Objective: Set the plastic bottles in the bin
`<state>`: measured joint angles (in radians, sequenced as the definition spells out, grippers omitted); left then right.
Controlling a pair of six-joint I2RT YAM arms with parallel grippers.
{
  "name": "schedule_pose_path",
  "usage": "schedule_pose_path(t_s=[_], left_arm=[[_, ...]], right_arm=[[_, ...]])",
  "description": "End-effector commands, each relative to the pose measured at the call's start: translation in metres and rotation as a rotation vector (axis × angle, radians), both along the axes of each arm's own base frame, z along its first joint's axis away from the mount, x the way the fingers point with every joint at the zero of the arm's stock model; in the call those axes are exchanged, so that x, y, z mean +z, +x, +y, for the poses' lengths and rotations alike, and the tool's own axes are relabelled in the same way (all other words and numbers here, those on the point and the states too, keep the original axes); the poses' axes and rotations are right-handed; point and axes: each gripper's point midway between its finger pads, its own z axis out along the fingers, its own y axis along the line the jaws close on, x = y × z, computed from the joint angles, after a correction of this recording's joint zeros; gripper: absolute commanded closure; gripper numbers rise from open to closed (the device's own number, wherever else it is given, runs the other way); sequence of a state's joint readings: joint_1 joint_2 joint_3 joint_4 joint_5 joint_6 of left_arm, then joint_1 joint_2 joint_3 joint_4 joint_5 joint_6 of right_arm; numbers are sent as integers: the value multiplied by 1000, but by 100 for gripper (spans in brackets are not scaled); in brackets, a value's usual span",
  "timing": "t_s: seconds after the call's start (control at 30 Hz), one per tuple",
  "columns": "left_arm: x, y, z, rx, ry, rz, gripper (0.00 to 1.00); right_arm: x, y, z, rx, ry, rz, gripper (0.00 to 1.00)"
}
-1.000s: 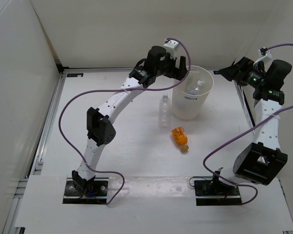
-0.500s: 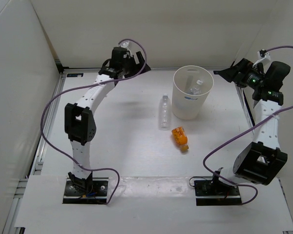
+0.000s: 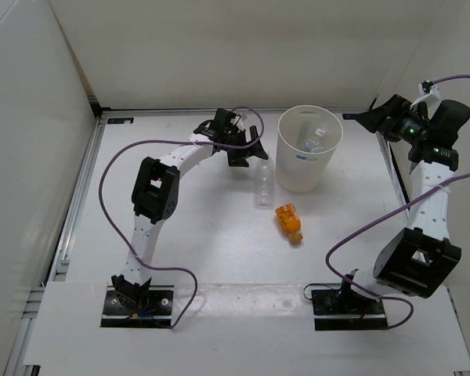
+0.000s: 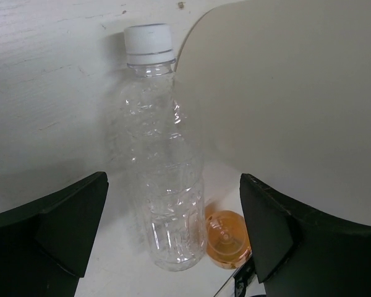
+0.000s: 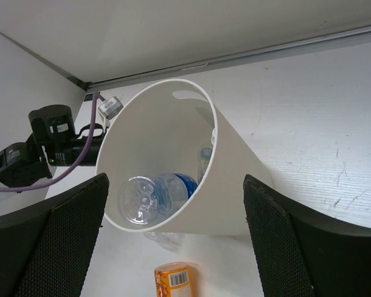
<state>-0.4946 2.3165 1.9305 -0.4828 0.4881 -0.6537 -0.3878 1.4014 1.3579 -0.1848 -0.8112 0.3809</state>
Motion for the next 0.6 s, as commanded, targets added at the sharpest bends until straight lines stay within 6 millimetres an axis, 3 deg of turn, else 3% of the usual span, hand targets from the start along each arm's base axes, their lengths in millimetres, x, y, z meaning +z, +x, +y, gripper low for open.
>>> schedule_pose_path(t_s=[0.0, 0.2, 0.57], left_arm=[[37, 4, -7, -39, -59, -70, 3], [19, -4, -4, -54, -12, -14, 3], [-12, -18, -10, -93, 60, 90, 3]], right_arm=[[7, -9, -1, -1, -29, -29, 10], [-4, -17, 5, 12, -17, 3, 10], [-8, -13, 12, 38, -30, 7, 10]])
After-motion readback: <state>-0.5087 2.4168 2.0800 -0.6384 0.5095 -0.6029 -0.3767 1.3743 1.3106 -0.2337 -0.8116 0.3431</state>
